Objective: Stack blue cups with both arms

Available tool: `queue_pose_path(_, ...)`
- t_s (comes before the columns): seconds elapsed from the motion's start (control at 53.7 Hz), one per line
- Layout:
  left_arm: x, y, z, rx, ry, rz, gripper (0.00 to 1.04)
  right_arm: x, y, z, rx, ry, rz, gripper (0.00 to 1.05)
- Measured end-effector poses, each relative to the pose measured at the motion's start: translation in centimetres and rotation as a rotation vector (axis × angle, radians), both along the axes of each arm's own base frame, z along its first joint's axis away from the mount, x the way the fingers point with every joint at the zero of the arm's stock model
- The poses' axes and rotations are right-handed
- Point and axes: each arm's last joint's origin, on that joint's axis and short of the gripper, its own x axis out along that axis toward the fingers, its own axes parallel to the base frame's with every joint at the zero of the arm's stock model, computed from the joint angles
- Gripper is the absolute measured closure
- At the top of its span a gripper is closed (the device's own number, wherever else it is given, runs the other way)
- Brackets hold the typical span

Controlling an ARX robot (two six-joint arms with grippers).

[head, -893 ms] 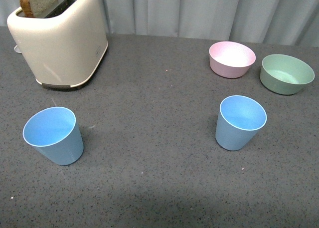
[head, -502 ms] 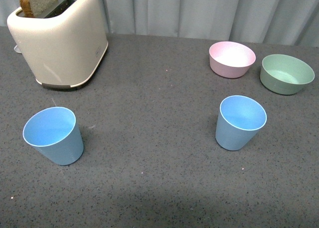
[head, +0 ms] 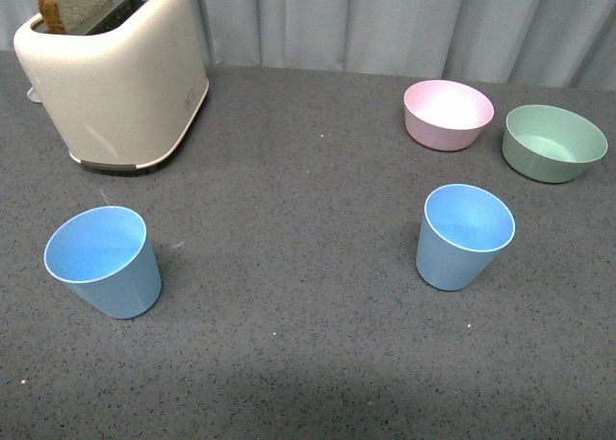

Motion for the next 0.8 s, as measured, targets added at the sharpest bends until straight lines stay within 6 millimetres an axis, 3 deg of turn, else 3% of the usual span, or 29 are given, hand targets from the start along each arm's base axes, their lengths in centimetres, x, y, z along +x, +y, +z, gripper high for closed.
queue_pose_path(0.074,0.4,0.2,-0.2,-0.052,0.267,0.173,0.07,0.0,0.0,0.0,0.000,0.000,0.000,0.10)
queue_pose_path(0.149,1.6,0.4,-0.3,-0.099,0.402,0.206,0.07,0.0,0.0,0.0,0.000,0.000,0.000,0.10)
queue_pose_path(0.428,7.2,1.0,1.2,-0.219,0.505,0.096,0.07,0.0,0.0,0.0,0.000,0.000,0.000,0.10)
queue_pose_path(0.614,11.5,1.3,0.4,-0.259,0.632,0.043,0.07,0.0,0.0,0.0,0.000,0.000,0.000,0.10)
queue_pose_path(0.8,14.4,0.8,-0.9,-0.283,0.777,0.003,0.07,0.0,0.0,0.0,0.000,0.000,0.000,0.10)
